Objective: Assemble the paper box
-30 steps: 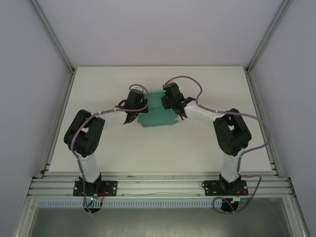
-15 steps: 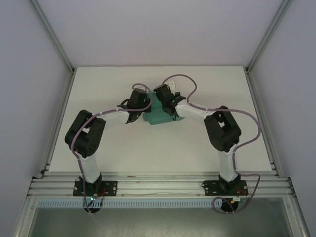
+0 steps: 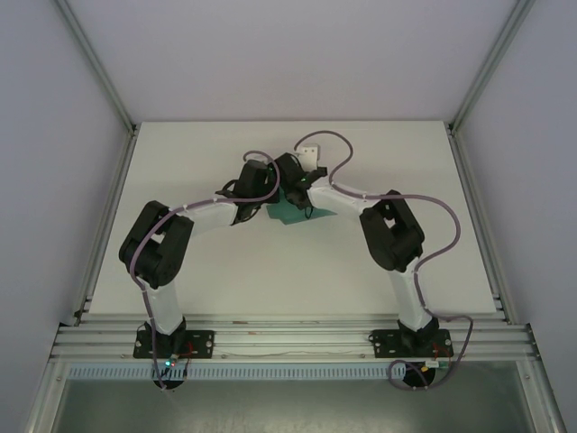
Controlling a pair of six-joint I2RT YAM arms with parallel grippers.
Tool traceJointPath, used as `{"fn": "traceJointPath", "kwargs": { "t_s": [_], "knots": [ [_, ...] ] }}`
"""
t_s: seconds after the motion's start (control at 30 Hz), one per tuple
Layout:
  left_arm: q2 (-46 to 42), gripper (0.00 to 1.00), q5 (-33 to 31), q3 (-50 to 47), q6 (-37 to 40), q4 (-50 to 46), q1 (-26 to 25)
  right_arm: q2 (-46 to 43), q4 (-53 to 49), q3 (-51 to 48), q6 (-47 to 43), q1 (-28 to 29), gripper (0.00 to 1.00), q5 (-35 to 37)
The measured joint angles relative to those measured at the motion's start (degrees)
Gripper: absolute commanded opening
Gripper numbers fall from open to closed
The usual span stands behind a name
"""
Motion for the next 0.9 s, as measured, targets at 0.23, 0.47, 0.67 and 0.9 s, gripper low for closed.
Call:
{"fn": "traceJointPath", "kwargs": {
  "t_s": [0.23,0.47,0.67,0.9],
  "knots": [
    [0.0,0.0,0.52,0.0,0.28,-3.02,-0.04,-6.34,16.81,-15.89,-2.43,-4.11,0.29,-16.7],
    [0.09,0.0,0.28,0.28,0.46,-2.19,-0.2,-9.46,23.96,-20.2,-3.98,-7.32,0.03,-27.61],
    [0.09,0.0,0.17,1.31,1.11,-2.6,-0.26,-8.66,20.31,-17.27,-5.95,-7.26,0.0,-24.59],
    [0.11,0.0,-0.28,3.61,0.57,-3.26,-0.37,-5.07,10.58,-8.17,-4.04,-5.4,0.0,-13.46]
  ]
}}
